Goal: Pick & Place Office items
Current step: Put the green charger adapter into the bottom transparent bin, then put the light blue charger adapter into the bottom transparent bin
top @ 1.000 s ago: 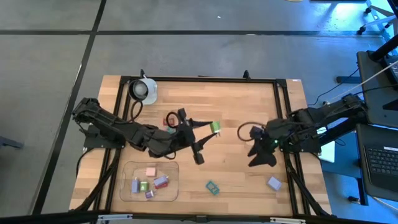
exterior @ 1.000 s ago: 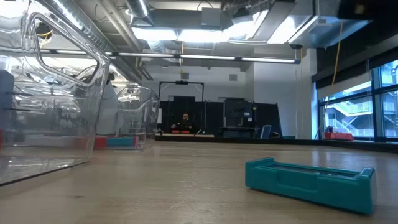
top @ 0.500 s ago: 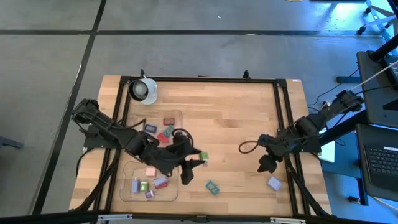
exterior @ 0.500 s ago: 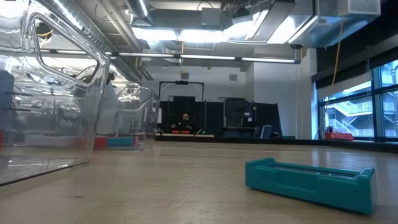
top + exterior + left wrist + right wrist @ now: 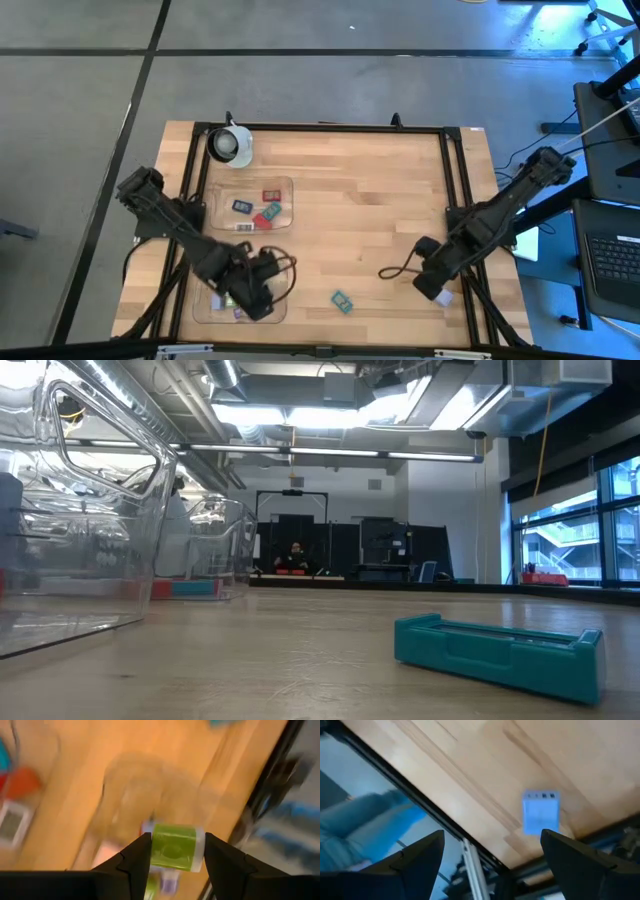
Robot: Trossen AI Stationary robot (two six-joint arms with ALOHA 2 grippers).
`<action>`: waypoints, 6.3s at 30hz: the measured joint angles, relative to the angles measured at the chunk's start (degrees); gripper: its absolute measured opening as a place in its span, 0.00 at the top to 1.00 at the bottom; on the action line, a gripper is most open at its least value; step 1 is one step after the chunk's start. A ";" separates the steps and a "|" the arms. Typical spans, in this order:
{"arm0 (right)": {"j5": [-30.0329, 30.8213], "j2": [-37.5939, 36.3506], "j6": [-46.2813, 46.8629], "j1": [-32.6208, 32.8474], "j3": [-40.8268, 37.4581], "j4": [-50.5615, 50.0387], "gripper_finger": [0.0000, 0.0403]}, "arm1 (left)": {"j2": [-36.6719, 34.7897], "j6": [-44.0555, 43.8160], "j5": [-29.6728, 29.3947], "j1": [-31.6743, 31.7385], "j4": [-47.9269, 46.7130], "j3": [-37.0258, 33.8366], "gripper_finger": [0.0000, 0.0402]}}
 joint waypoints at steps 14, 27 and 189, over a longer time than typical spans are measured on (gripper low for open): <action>-6.65 11.53 -1.83 3.71 -0.02 -13.10 0.17 | 10.05 -1.55 9.55 -4.27 -11.08 0.00 0.60; -7.57 13.55 -2.01 5.03 -0.02 -13.49 0.17 | 16.75 1.53 13.06 -4.27 -10.75 0.00 0.58; 42.25 16.41 -77.03 -25.41 34.47 49.53 0.47 | -7.04 85.16 -58.72 13.94 63.00 0.00 0.38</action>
